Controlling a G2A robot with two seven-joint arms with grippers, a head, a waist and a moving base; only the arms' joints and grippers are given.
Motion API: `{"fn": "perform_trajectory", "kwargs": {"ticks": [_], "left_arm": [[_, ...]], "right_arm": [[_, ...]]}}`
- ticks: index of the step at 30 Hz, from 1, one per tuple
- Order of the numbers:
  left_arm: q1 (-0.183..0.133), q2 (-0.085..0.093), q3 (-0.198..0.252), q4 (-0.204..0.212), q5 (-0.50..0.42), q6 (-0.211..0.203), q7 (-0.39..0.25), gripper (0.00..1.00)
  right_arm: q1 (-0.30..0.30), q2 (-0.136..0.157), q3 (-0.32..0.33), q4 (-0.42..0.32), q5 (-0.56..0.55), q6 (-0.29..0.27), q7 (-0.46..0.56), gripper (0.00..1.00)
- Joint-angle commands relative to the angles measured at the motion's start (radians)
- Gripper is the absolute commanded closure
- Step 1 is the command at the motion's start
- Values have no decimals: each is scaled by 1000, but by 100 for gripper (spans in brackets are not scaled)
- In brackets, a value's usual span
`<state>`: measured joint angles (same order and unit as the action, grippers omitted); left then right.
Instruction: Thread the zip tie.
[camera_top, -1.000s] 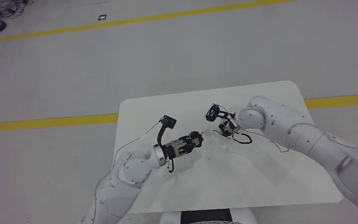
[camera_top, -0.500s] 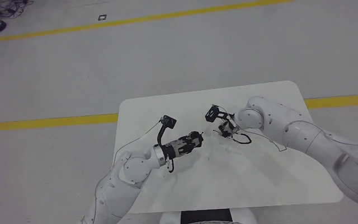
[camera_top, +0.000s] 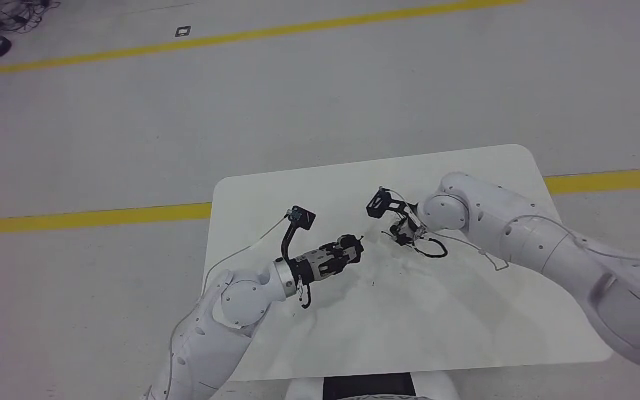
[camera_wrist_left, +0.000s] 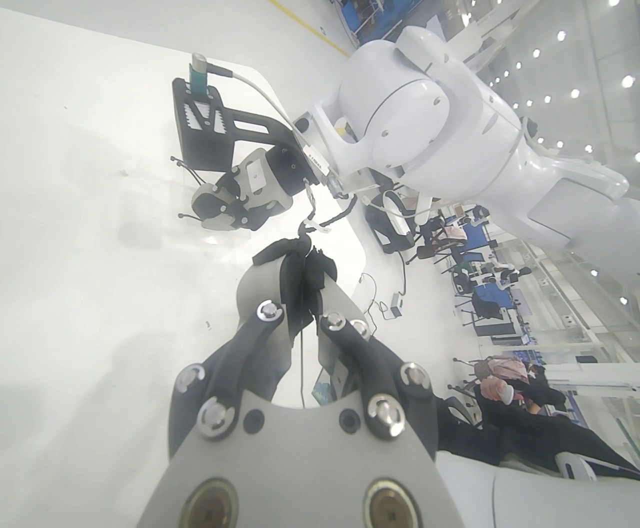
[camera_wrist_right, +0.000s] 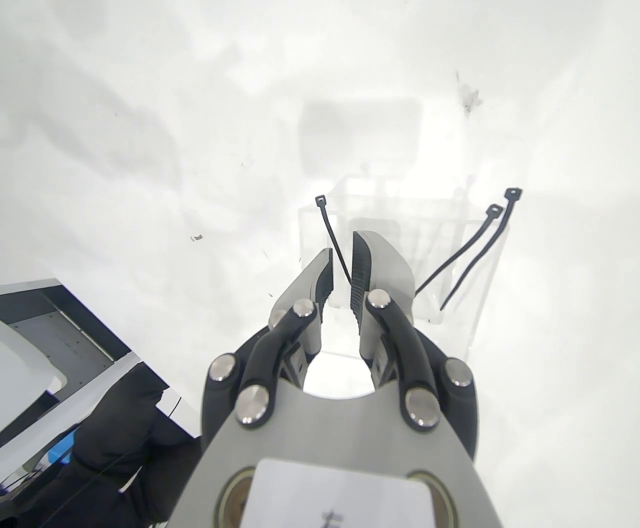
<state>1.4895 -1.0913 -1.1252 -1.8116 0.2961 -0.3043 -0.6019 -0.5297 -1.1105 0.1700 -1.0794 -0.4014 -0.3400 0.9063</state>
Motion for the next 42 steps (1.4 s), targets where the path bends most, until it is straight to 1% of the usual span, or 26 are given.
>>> {"fn": "perform_trajectory", "kwargs": {"ticks": [1, 9, 10, 11, 18, 24, 27, 30, 34, 37, 42], "left_arm": [[0, 0, 0, 0, 0, 0, 0, 100], [0, 0, 0, 0, 0, 0, 0, 100], [0, 0, 0, 0, 0, 0, 0, 100], [0, 0, 0, 0, 0, 0, 0, 100], [0, 0, 0, 0, 0, 0, 0, 100], [0, 0, 0, 0, 0, 0, 0, 100], [0, 0, 0, 0, 0, 0, 0, 100], [0, 0, 0, 0, 0, 0, 0, 100], [0, 0, 0, 0, 0, 0, 0, 100], [0, 0, 0, 0, 0, 0, 0, 100], [0, 0, 0, 0, 0, 0, 0, 100]], "right_arm": [[0, -3, 0, 5, 0, 0, 0, 89], [0, -10, 0, 20, 7, 0, 1, 96], [0, -11, 0, 21, 7, 0, 0, 99], [0, -12, 0, 23, 8, 0, 0, 100], [6, -11, 0, 26, 13, 0, -12, 100], [17, 9, 3, 13, 23, 0, -59, 100], [19, 31, 14, -8, 31, 0, -97, 100], [14, 63, 32, -47, 45, 0, -142, 100], [-4, 117, 55, -117, 66, 0, -207, 100], [-23, 165, 75, -174, 85, 0, -261, 100], [-54, 228, 96, -259, 111, 0, -343, 100]]}}
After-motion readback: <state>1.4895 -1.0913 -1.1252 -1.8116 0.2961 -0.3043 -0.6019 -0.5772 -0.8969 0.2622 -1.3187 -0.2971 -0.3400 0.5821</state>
